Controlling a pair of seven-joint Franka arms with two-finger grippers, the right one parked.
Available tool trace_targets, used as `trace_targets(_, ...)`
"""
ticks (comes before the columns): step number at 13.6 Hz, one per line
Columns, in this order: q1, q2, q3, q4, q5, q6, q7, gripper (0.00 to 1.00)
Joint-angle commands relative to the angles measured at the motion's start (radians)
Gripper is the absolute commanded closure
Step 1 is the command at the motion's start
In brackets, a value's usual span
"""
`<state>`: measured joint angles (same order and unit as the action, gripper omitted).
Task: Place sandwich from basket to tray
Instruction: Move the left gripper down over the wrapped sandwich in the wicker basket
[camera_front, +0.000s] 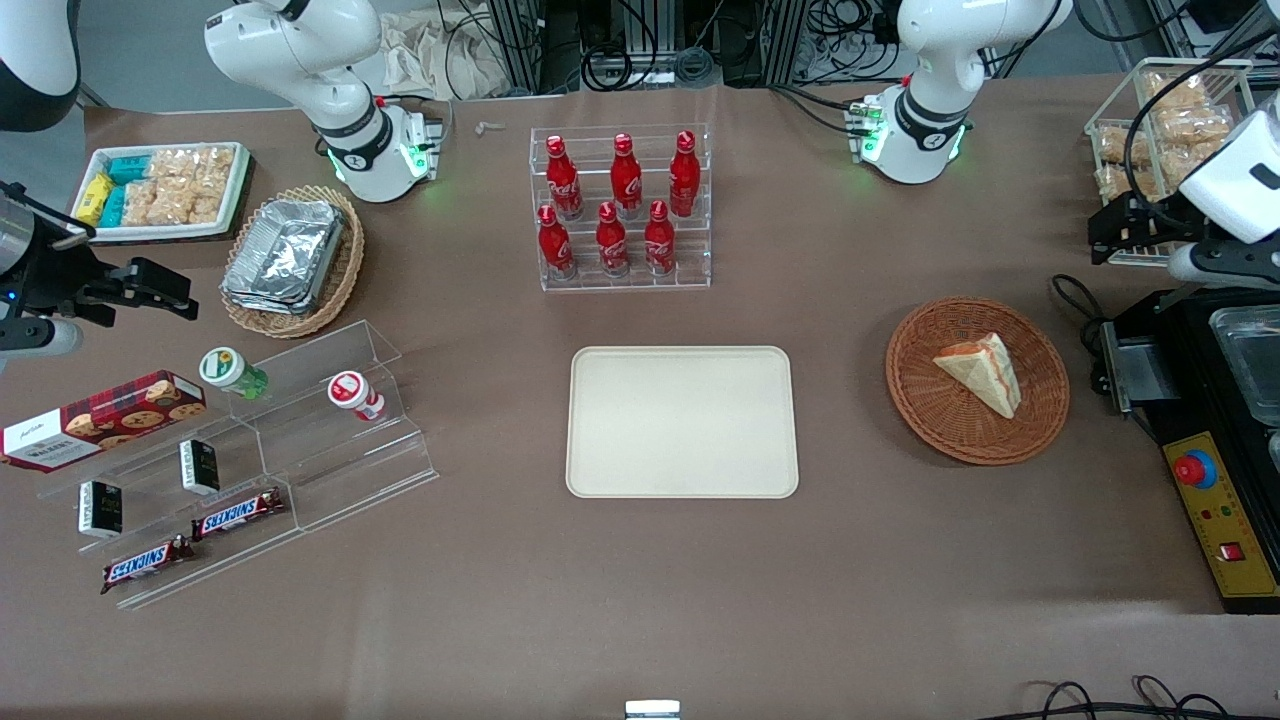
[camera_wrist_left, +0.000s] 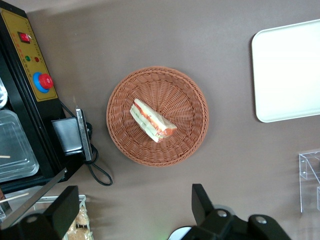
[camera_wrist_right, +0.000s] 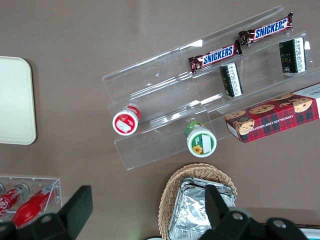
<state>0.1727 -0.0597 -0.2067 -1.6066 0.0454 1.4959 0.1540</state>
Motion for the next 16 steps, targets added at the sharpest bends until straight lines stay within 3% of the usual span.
trace_targets(1, 0.022, 0.023, 0.001, 0.047, -0.013, -0.023, 0.016, 0.00)
trace_targets(5, 0.092, 0.029, 0.004, 0.044, -0.039, -0.031, 0.001, 0.00)
trace_targets(7, 0.135, 0.023, 0.026, -0.030, -0.129, -0.011, -0.095, 0.00)
trace_targets(9, 0.134, 0.020, 0.023, -0.099, -0.118, 0.061, -0.201, 0.00)
trace_targets(12, 0.125, -0.047, -0.009, -0.333, -0.098, 0.306, -0.422, 0.00)
trace_targets(16, 0.122, -0.048, -0.081, -0.600, -0.059, 0.680, -0.876, 0.00)
